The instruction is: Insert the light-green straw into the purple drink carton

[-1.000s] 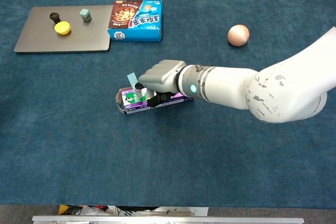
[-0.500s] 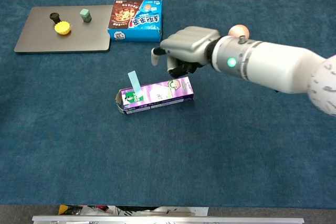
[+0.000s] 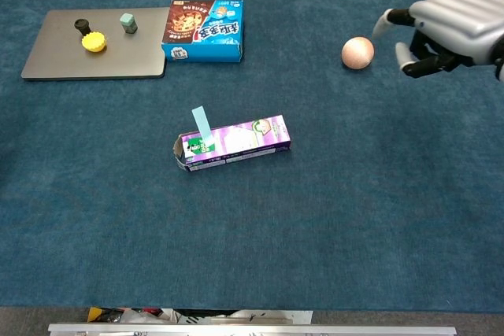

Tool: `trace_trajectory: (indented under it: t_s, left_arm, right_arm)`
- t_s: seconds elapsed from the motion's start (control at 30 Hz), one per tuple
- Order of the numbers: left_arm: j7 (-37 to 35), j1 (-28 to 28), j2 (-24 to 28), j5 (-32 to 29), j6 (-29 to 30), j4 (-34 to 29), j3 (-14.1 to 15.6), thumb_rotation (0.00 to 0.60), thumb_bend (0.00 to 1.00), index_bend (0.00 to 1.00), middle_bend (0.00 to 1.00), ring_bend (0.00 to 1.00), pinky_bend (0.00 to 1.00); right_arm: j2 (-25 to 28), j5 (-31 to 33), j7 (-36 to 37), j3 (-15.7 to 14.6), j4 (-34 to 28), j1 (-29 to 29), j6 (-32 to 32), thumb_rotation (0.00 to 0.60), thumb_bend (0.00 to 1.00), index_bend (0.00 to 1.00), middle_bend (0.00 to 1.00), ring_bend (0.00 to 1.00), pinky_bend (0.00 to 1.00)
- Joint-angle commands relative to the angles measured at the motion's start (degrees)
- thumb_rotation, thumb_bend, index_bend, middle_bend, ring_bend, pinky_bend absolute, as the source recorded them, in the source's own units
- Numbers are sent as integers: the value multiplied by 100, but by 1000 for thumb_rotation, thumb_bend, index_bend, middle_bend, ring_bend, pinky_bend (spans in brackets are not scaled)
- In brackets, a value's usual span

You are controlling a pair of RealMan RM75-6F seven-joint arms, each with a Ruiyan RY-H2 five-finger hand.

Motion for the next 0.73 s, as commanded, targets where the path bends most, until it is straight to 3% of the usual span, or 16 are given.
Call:
trace_trajectory:
  t_s: [0.03,0.2,0.33,0.47,0.73]
  left_arm:
    - [93,40,-15,58,135,-61,-8,600,414,234,515,493,688]
    - [326,52,-42,71,216,-120,-22,600,378,234,489,466,627]
    - [430,67,-31,93,246,-202,-7,600,347,234,458,436,561]
    - [492,112,-23,135,294,-279,39,600,341,233,431,385,507]
    - [659,213,-34,178,451,-366,77,600,341,233,421,378,480]
  right_arm:
    - [297,-361,501,-254,282,-891,575,393,470,260,708,666,867]
    - [264,-751,1068,-156,815,-1678,1038,394,317,251,506,506,824]
    - [170,-1033,1451,-11,1242,-2204,1368,393,238,204,381,381,666]
    - [66,-1294,1727,129,1627,-2674,1613,394,223,165,337,297,571]
    - [46,-1603,1873,334,1825,-3179,1571,394,223,163,336,288,551]
